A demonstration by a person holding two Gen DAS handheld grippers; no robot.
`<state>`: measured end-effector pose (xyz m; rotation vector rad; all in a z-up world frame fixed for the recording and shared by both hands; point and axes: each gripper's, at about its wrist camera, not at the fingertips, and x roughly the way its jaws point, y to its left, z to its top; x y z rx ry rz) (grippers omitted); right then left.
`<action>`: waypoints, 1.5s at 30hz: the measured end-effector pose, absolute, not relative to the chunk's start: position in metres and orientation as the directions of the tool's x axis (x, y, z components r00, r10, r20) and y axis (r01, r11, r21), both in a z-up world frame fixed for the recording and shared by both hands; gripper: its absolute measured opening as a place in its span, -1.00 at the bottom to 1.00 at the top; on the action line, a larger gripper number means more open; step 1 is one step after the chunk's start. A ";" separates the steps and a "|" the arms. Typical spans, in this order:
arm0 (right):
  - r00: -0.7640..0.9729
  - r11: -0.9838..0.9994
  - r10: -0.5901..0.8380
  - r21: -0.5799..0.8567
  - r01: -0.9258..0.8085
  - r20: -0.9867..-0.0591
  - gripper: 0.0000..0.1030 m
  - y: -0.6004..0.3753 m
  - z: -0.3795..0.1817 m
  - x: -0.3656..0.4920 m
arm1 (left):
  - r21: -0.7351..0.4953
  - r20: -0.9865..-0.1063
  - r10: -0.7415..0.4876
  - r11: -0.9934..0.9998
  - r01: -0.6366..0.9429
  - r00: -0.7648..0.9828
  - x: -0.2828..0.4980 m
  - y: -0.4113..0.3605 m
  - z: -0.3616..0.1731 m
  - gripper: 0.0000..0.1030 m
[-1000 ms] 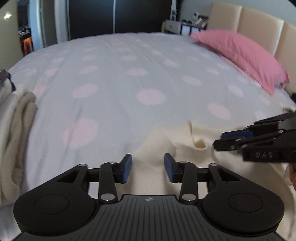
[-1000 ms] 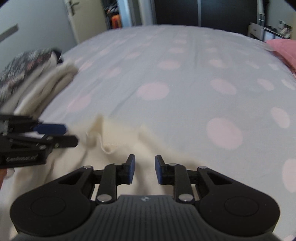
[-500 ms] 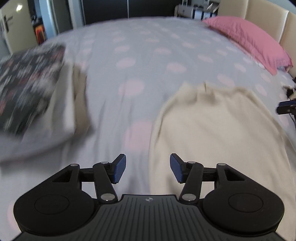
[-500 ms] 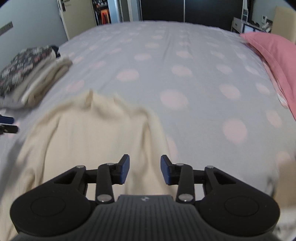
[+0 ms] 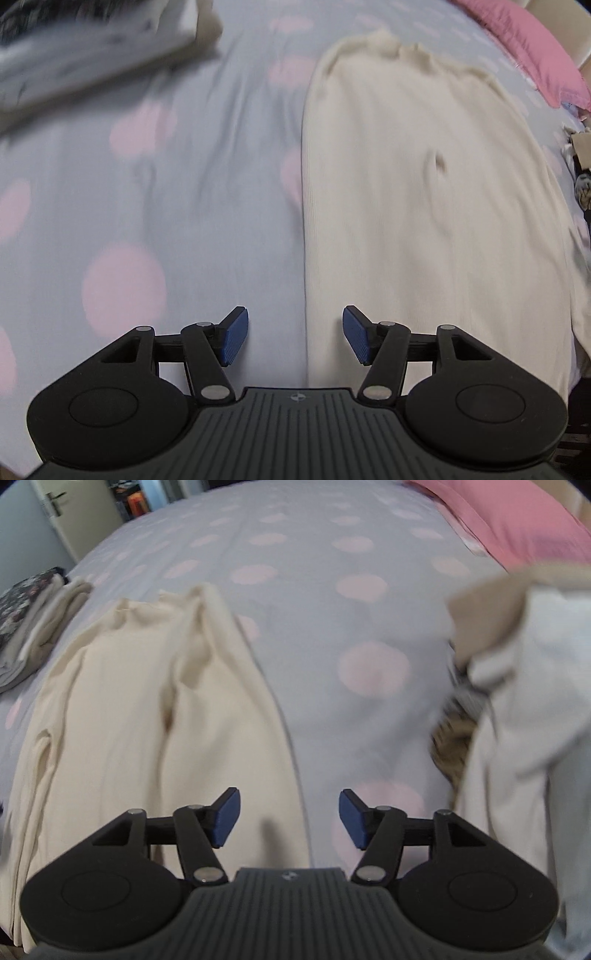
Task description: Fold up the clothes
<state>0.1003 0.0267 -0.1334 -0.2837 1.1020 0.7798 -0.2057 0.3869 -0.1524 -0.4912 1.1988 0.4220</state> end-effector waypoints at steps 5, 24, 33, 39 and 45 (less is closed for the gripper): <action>0.137 0.755 0.413 0.255 -0.604 -0.900 0.23 0.012 -0.149 0.099 | -0.167 -0.959 0.005 0.801 -0.575 0.285 -0.223 0.373 -0.161 0.07; 0.224 0.798 0.410 0.229 -0.557 -0.884 -0.93 -0.006 -0.120 0.079 | -0.247 -0.916 0.031 0.742 -0.624 0.400 -0.251 0.376 -0.126 -0.98; 0.378 0.825 0.413 0.164 -0.540 -0.828 -0.94 -0.014 -0.082 0.106 | -0.189 -0.858 0.276 0.614 -0.767 0.433 -0.267 0.427 -0.064 -0.99; 0.479 0.832 0.397 0.086 -0.548 -0.783 -0.94 -0.014 -0.043 0.141 | -0.127 -0.815 0.424 0.535 -0.836 0.395 -0.277 0.482 -0.032 -0.99; 0.579 0.858 0.323 -0.027 -0.513 -0.749 -0.94 0.003 -0.014 0.185 | -0.048 -0.783 0.531 0.468 -0.882 0.324 -0.272 0.526 -0.027 -0.99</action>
